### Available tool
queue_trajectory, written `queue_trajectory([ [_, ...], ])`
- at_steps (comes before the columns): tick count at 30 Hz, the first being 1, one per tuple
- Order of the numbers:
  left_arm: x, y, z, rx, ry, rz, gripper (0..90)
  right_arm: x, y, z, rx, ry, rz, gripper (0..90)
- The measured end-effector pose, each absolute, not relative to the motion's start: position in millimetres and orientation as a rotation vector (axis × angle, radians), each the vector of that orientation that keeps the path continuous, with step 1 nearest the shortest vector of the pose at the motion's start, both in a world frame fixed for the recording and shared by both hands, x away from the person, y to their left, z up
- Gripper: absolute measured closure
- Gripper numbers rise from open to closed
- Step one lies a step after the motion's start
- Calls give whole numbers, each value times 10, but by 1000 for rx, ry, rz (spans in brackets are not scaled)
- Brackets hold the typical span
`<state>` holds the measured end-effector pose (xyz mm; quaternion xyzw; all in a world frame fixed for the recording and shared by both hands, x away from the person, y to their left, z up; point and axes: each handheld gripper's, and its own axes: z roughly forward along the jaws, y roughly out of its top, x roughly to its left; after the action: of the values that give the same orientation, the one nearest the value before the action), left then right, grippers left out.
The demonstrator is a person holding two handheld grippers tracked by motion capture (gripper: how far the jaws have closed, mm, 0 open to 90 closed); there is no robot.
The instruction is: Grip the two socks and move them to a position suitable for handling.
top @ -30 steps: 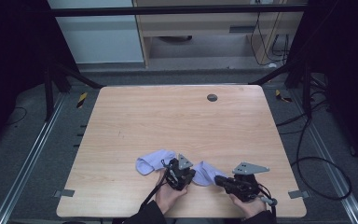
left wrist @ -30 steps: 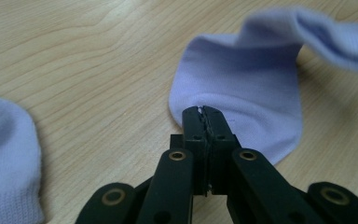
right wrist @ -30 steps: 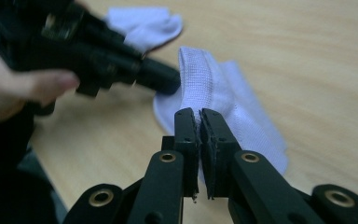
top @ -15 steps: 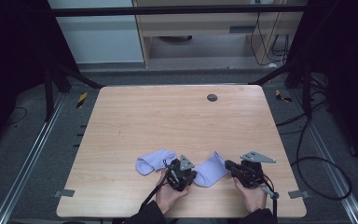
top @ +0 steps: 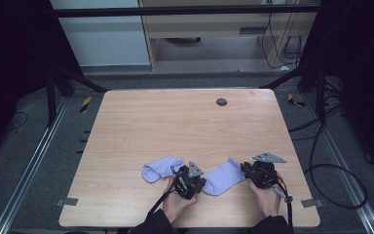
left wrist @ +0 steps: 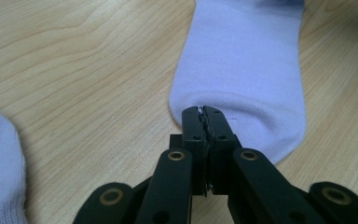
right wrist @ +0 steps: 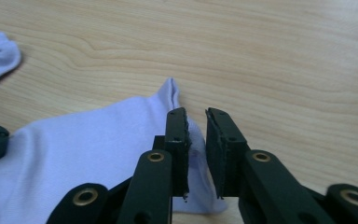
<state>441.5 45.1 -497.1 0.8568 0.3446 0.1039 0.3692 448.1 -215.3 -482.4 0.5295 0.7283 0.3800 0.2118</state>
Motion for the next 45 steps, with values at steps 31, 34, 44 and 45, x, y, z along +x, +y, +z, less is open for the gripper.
queue_trajectory([
  [31,4379,426,-4937,2194,961,290,888,4678,-2274,-4918,1433,2150,995,866],
  [34,4433,464,-4896,2182,968,289,890,4621,-2283,-4865,1428,2145,1008,868],
  [44,4608,498,-4882,2207,953,311,886,4280,-2274,-4810,1418,2141,974,865],
  [45,4609,499,-4896,2211,953,313,883,4278,-2254,-4820,1428,2150,957,865],
])
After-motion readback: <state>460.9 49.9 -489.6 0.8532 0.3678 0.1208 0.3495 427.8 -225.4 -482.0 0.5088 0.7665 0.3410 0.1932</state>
